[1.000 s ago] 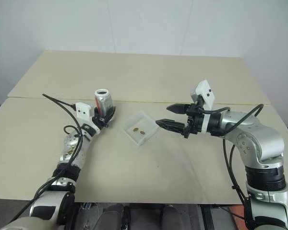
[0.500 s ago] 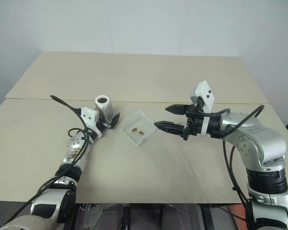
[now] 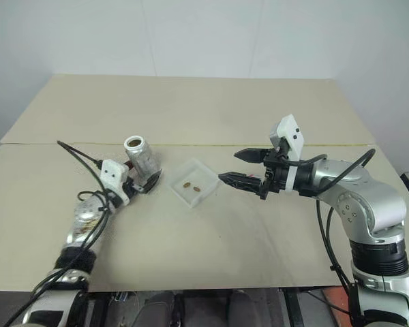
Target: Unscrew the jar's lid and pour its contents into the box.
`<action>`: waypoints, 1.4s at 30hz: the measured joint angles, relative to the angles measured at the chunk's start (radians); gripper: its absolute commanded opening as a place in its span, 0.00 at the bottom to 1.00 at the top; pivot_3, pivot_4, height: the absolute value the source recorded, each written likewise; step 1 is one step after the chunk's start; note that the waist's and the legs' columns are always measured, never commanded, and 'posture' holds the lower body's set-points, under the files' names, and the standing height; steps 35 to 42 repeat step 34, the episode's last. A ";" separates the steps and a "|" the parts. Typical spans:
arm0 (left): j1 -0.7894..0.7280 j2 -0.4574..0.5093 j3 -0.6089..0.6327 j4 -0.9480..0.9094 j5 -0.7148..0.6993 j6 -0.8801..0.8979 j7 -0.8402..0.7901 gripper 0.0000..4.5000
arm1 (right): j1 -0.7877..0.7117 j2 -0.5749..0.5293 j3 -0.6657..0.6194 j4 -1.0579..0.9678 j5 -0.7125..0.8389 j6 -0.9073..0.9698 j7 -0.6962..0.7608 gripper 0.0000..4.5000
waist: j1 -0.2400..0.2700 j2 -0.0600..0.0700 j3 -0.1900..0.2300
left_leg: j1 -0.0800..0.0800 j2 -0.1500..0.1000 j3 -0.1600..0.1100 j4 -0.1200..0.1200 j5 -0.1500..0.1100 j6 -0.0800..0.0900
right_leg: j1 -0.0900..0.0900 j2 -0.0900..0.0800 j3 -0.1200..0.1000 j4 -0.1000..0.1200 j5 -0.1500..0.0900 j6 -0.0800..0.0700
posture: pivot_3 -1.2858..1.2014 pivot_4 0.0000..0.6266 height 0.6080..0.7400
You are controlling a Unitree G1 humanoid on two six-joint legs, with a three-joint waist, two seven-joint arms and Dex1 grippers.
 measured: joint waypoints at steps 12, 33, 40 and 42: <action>0.168 0.395 0.096 -0.336 -0.253 0.248 -0.462 1.00 | 0.022 -0.007 0.001 -0.003 -0.001 -0.002 0.005 1.00 | 0.010 0.000 0.000 | 0.000 0.000 0.000 -0.001 -0.001 0.001 | 0.000 -0.001 -0.001 -0.001 0.000 -0.001 | 0.52 0.24 1.00; -0.006 0.548 0.166 -0.224 -0.397 0.319 -0.895 1.00 | 0.084 -0.146 -0.001 -0.021 -0.012 -0.027 0.052 1.00 | 0.006 0.000 0.000 | -0.001 0.001 0.004 0.000 -0.001 0.001 | 0.000 0.001 -0.001 -0.003 0.000 -0.001 | 0.52 0.24 1.00; -0.004 0.543 0.166 -0.224 -0.396 0.319 -0.897 1.00 | 0.085 -0.151 -0.002 -0.023 -0.011 -0.027 0.052 1.00 | 0.006 0.000 0.000 | -0.001 0.001 0.004 0.000 -0.001 0.001 | 0.000 0.001 -0.001 -0.003 0.000 -0.001 | 0.52 0.24 1.00; -0.004 0.543 0.166 -0.224 -0.396 0.319 -0.897 1.00 | 0.085 -0.151 -0.002 -0.023 -0.011 -0.027 0.052 1.00 | 0.006 0.000 0.000 | -0.001 0.001 0.004 0.000 -0.001 0.001 | 0.000 0.001 -0.001 -0.003 0.000 -0.001 | 0.52 0.24 1.00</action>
